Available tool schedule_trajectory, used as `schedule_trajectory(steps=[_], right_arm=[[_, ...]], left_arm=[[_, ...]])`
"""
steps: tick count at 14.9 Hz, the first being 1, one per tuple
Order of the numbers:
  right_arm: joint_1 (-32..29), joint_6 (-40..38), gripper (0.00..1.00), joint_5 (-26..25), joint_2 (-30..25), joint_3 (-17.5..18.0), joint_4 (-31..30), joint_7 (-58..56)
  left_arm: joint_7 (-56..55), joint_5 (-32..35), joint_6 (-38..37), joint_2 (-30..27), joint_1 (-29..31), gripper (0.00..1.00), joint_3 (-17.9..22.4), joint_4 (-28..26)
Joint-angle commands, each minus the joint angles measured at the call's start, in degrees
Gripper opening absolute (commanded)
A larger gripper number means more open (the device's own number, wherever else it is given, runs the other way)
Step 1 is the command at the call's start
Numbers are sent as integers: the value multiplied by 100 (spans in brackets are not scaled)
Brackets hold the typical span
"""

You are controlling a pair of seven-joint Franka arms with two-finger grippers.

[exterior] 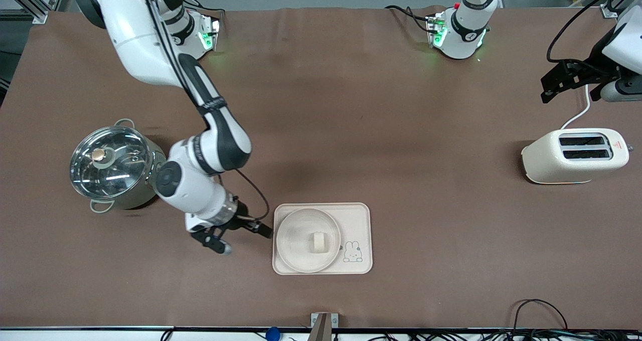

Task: Place bun in plate and plate on tray

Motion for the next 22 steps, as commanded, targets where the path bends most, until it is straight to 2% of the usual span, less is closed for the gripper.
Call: schedule_trajectory(steps=[1, 4, 6, 8, 10, 11, 13, 15, 18, 20, 22], right_arm=[[-116, -1004, 100, -479, -1098, -310, -490, -361], [-730, -2305, 100, -717, -1890, -469, -482, -1352], [-1091, -3079, 100, -1330, -2312, -495, -482, -1987], [-1347, -3546, 100, -1999, -2804, -486, -499, -2209], [-1435, -3959, 100, -2247, -3383, -487, -604, -2209], [-1470, -3952, 100, -2326, -3778, -486, -900, -2209], [-1549, -3734, 100, -2380, -4622, -478, -1761, -2419], [-1785, -3584, 100, -2371, -5089, -434, -2273, -2945], [-2330, -3715, 100, -2196, -5345, -214, -2502, -3701], [-2402, -3741, 100, -1915, -5469, -223, -2643, -3870], [-2393, -3785, 100, -1905, -5469, -205, -2609, -3870]], left_arm=[[95, -91, 19, -105, 0, 100, 9, -61], [95, -91, 11, -114, 0, 100, 9, -61], [95, -99, 11, -114, 0, 100, 9, -61], [95, -99, 2, -123, 9, 100, 9, -61], [95, -99, -16, -114, 9, 100, 9, -61], [95, -99, -16, -114, 9, 100, 9, -61], [95, -91, -16, -123, 9, 100, 9, -61], [95, -91, -25, -123, 9, 100, 9, -61], [113, -91, -16, -123, 9, 100, 9, -53], [288, -73, -16, -96, 17, 100, 18, -35], [324, -73, -16, -61, 35, 100, 18, 26]])
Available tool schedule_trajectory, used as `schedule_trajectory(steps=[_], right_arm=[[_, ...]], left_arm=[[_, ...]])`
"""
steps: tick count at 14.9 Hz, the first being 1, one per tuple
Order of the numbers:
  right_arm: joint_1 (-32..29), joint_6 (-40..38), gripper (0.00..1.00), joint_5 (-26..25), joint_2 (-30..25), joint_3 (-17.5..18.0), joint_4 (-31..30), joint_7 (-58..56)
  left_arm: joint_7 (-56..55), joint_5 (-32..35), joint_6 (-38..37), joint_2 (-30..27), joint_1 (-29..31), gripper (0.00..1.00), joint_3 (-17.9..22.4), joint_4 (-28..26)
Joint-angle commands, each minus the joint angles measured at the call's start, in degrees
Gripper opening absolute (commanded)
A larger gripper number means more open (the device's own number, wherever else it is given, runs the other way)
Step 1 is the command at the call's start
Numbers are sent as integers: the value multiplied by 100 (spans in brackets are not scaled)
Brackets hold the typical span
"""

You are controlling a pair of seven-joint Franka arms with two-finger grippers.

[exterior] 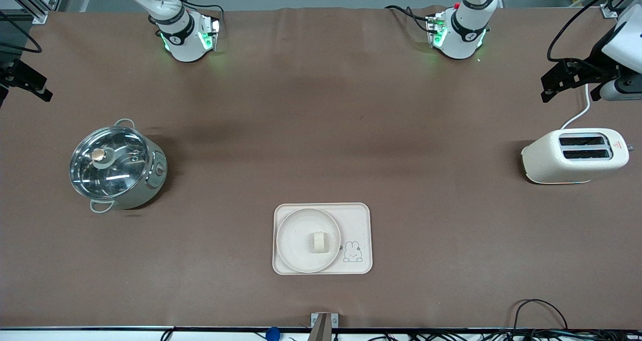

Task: Place bun in plate and plate on tray

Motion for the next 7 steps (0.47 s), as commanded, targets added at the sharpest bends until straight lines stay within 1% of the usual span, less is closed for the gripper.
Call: schedule_trajectory(steps=[1, 2, 4, 7], right_arm=[[-145, 74, 100, 118, -197, 159, -212, -88], [-241, 47, 100, 135, -189, 194, -212, -97], [-618, 38, 100, 267, -188, 614, -203, -106], [-629, 38, 100, 302, -180, 651, -194, -106]], left_arm=[[142, -64, -11, -36, 30, 100, 17, 91], [133, -47, -11, 8, 30, 100, 17, 144], [133, -29, -11, 35, 30, 100, 17, 206], [133, -38, -20, 35, 21, 100, 17, 206]])
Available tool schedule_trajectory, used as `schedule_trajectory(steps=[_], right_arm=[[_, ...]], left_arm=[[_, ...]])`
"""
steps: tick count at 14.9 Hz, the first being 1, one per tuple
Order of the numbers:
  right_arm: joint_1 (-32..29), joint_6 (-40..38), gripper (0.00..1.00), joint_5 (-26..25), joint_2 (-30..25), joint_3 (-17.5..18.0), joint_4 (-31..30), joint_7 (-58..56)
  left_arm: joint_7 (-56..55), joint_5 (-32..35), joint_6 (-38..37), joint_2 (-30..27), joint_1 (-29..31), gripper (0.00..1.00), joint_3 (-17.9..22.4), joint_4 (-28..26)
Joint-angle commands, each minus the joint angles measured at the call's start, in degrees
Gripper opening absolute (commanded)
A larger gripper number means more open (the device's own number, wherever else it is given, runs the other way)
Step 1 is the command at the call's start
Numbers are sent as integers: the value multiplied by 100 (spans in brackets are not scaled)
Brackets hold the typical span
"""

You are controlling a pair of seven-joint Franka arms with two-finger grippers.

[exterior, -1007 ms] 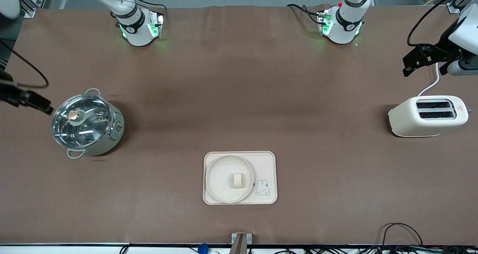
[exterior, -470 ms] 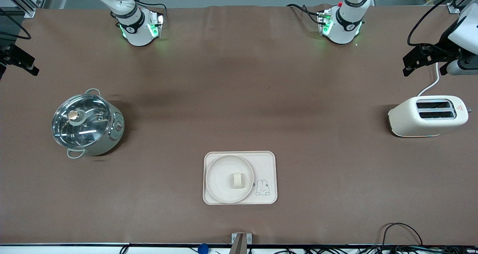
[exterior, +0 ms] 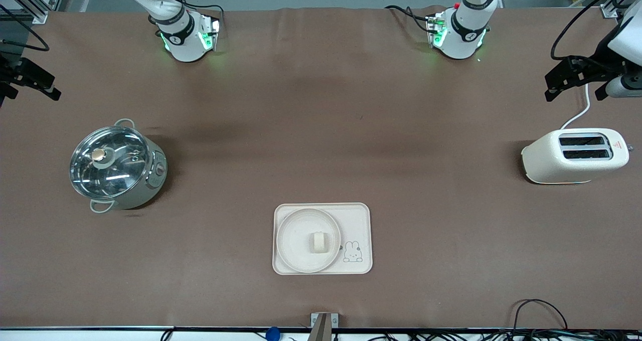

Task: Place bun in plate and plate on tray

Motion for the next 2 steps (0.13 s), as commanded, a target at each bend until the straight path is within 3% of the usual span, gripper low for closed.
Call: schedule_trajectory(steps=[1, 2], right_arm=[[-161, 38, 100, 107, -179, 144, -168, -99], [-126, 47, 100, 107, -179, 135, -159, -99]], left_arm=[[120, -47, -24, 33, 13, 100, 11, 113], [129, -64, -24, 33, 13, 100, 11, 113]])
